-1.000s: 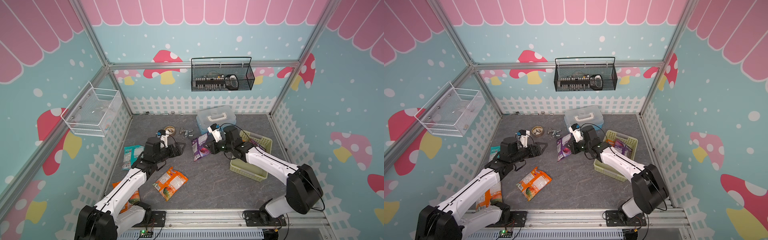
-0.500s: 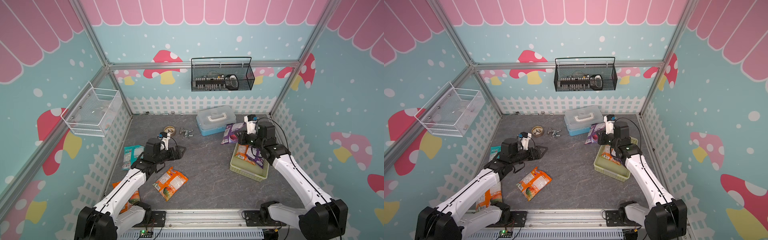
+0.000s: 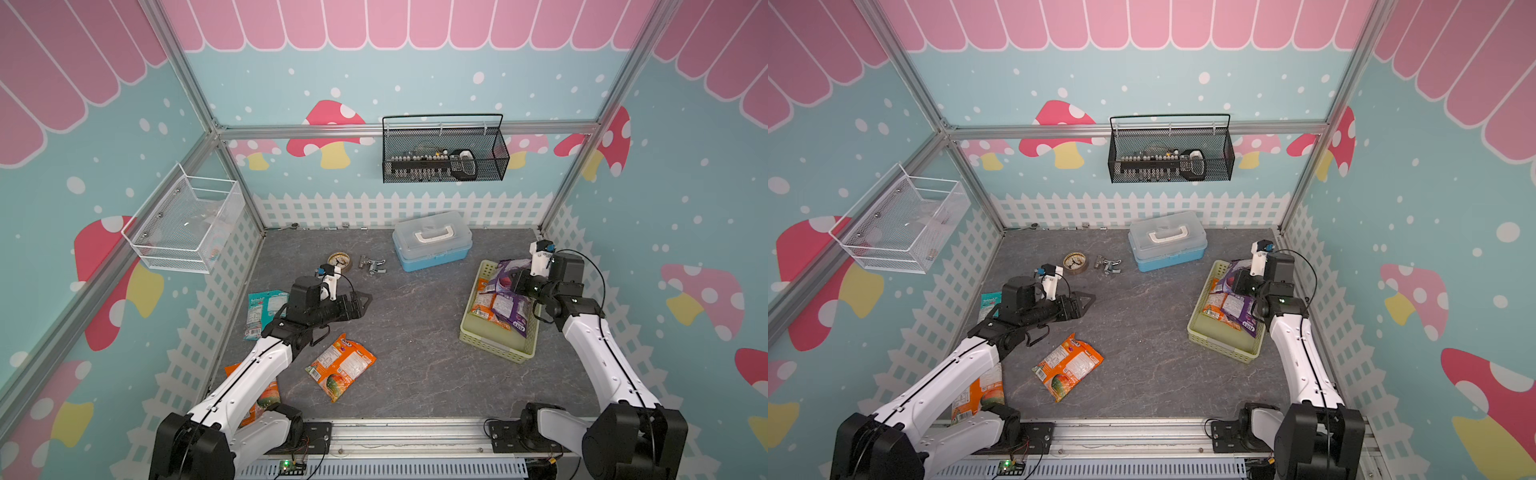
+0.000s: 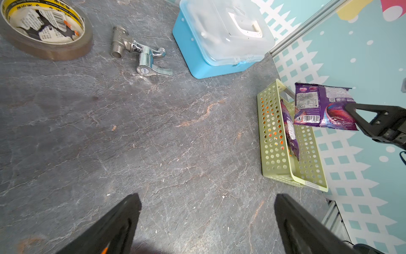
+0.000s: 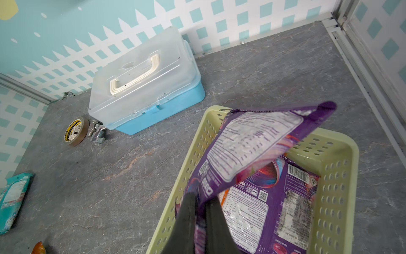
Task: Put the candies in the basket
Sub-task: Place the candy in the basket.
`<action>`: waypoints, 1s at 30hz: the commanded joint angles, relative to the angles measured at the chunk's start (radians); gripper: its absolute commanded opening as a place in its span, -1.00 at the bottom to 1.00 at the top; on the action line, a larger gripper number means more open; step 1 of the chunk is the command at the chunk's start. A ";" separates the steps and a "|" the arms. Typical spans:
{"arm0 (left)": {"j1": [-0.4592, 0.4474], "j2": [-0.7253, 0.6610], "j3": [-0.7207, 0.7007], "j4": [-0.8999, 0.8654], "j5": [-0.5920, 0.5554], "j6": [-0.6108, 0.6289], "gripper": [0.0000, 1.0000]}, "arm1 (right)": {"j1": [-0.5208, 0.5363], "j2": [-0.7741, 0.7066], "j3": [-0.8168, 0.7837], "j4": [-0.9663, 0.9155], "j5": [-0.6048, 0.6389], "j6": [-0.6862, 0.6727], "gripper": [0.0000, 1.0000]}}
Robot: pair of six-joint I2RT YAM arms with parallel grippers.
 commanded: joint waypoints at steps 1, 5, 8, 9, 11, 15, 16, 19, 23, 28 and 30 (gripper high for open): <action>0.008 0.009 0.023 -0.016 0.016 0.018 0.98 | -0.033 -0.003 -0.037 0.087 -0.102 -0.007 -1.00; 0.008 0.013 0.023 -0.014 0.019 0.017 0.99 | -0.039 0.028 -0.081 0.194 -0.199 0.029 -1.00; 0.008 0.017 0.023 -0.015 0.021 0.017 0.99 | -0.039 0.060 -0.088 0.251 -0.257 0.041 -1.00; 0.008 0.017 0.024 -0.015 0.021 0.018 0.99 | -0.039 0.068 -0.095 0.272 -0.269 0.047 -1.00; 0.008 0.019 0.025 -0.014 0.021 0.017 0.98 | -0.039 0.079 -0.127 0.299 -0.247 0.058 -1.00; 0.011 0.016 0.025 -0.015 0.019 0.018 0.99 | -0.039 0.139 -0.193 0.301 -0.170 0.060 -1.00; 0.010 0.014 0.023 -0.015 0.016 0.017 0.99 | -0.039 0.155 -0.204 0.301 -0.157 0.060 -1.00; 0.010 0.011 0.019 -0.017 0.013 0.016 0.99 | -0.049 0.200 -0.230 0.283 -0.118 0.065 -0.99; 0.010 0.017 0.022 -0.015 0.016 0.015 0.98 | -0.052 0.208 -0.247 0.269 -0.041 0.068 -0.65; 0.010 0.024 0.023 -0.015 0.018 0.012 0.99 | -0.054 0.216 -0.255 0.270 -0.003 0.071 -0.43; 0.010 0.024 0.021 -0.015 0.019 0.010 0.98 | -0.054 0.222 -0.256 0.261 0.015 0.076 -0.34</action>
